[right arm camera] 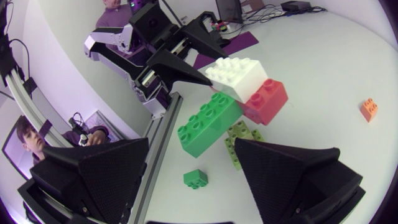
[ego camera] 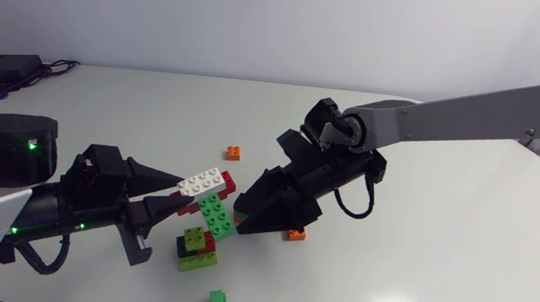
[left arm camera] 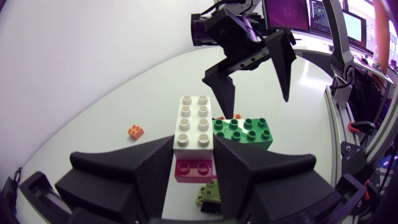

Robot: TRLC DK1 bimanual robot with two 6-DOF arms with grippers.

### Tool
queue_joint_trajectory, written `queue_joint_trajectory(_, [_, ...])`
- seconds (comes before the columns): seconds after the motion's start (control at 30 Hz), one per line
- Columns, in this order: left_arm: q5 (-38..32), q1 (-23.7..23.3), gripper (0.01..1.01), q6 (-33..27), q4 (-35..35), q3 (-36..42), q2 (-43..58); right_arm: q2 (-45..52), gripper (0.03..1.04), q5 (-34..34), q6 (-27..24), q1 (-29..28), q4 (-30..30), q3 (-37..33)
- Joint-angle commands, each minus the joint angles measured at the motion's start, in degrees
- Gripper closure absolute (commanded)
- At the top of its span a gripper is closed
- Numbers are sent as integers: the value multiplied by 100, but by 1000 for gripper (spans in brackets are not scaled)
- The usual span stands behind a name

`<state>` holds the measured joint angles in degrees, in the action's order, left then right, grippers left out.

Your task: Disassemble duplo

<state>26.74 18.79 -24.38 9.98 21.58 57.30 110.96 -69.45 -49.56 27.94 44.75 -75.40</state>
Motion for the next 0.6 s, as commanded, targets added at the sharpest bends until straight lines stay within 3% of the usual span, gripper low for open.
queue_joint_trajectory(0.0, [-11, 29, 1000, -58, 127, -128, -96, 304, 72, -130, -511, 115, 368, -212])
queue_joint_trajectory(0.27, [-11, 46, 998, -58, 110, -154, -228, 849, 72, -324, -1706, 238, 1809, -792])
queue_joint_trajectory(0.57, [-11, 134, 998, -67, 127, -190, -245, 893, 72, -411, -1706, 255, 1853, -880])
